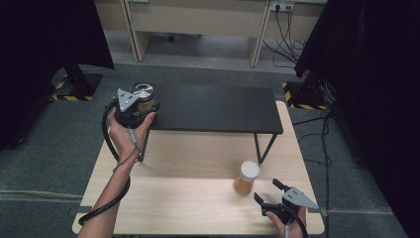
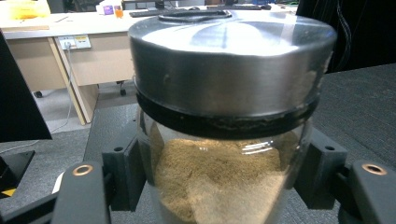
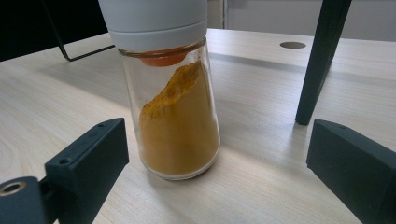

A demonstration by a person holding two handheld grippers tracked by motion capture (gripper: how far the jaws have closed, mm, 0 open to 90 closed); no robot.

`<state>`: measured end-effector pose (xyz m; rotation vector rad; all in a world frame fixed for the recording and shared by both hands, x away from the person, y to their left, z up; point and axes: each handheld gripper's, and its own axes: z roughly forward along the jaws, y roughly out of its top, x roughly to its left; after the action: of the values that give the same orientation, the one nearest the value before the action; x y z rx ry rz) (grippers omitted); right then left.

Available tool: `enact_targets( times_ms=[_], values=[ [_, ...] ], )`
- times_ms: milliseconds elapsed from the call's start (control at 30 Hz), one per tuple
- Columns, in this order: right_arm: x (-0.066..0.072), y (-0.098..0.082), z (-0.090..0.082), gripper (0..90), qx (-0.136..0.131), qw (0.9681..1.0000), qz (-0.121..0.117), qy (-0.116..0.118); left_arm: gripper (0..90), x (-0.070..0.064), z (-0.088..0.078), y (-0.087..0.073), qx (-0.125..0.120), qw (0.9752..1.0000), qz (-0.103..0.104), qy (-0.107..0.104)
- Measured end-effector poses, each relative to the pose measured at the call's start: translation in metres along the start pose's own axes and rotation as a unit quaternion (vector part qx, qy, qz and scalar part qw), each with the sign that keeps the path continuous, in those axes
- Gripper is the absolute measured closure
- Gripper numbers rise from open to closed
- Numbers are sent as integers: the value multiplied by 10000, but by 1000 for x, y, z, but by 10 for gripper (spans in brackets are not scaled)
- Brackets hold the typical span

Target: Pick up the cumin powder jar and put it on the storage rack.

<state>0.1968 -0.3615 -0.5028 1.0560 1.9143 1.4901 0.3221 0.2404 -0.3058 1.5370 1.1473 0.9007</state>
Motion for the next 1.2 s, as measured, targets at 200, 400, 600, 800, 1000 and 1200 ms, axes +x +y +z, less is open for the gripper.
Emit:
enact_targets(
  times_ms=[200, 400, 600, 800, 1000, 1200],
  values=[
    [0, 0, 0, 58, -5, 10000, -3, -4, 303, 0, 0, 0, 1, 10000, -3, -1],
    [0, 0, 0, 58, -3, 10000, 15, 1, 253, 1, 0, -3, -64, 10000, 11, 13],
    [0, 0, 0, 57, -11, 10000, 30, 2, 48, -14, -12, -18, -332, 9991, 115, 224],
    [0, 0, 0, 57, -7, 10000, 21, -7, 40, -19, -27, -25, -519, 9983, 211, 157],
    [0, 0, 0, 57, -6, 10000, 16, -9, 43, -22, -37, -27, -605, 9977, 261, 168],
    [0, 0, 0, 57, -9, 10000, 11, -4, 47, -23, -43, -31, -560, 9980, 258, 162]
  ],
)
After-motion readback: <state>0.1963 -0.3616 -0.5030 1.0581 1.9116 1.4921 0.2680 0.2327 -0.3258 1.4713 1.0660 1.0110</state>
